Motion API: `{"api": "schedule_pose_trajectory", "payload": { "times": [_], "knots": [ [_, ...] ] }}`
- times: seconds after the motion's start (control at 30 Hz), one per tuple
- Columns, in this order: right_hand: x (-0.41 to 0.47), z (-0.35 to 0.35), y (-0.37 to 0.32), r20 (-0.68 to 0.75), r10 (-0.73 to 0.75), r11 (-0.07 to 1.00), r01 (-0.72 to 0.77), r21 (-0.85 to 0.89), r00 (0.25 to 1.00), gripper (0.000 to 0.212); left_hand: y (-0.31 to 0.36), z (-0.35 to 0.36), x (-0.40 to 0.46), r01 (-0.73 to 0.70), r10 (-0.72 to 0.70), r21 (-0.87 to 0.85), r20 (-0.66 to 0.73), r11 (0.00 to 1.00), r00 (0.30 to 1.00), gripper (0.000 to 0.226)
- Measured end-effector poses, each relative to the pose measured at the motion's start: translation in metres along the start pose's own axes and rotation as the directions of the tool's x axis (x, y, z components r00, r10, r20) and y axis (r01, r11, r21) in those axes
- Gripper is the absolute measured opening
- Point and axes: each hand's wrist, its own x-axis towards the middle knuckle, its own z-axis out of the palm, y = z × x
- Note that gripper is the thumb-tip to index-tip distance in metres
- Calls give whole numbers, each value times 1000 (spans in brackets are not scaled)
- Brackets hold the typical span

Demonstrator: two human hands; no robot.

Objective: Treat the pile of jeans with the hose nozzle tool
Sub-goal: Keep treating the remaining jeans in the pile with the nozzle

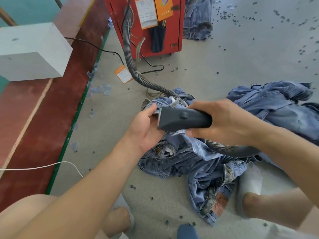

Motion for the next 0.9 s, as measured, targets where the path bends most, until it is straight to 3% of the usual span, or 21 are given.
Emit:
{"api": "schedule_pose_trajectory", "payload": {
  "times": [0.2, 0.33, 0.47, 0.6, 0.8, 0.9],
  "knots": [
    [-4, -20, 14, -7, 82, 993, -82, -85, 997, 27, 8, 3, -3, -60, 70, -183, 48, 981, 996, 45],
    [-4, 1, 1, 65, 37, 995, -31, -94, 997, 27, 1, 5, -3, -27, 31, -65, 59, 998, 998, 51],
    [-1, 7, 4, -41, 53, 993, -57, -102, 998, 26, 7, 5, -2, -51, 59, -115, 62, 992, 996, 49],
    [0, -10, 17, -113, 171, 985, -172, -2, 979, 22, 7, -2, 1, -81, 84, -109, 26, 991, 996, 51],
    [-3, -7, 12, 51, 144, 989, -145, 9, 988, 25, 7, -1, -1, -92, 93, -133, 5, 987, 996, 46],
    [1, 9, 6, 11, 118, 993, -118, -27, 993, 27, -1, 2, -2, -50, 51, -71, 8, 996, 999, 45]
  ]
}}
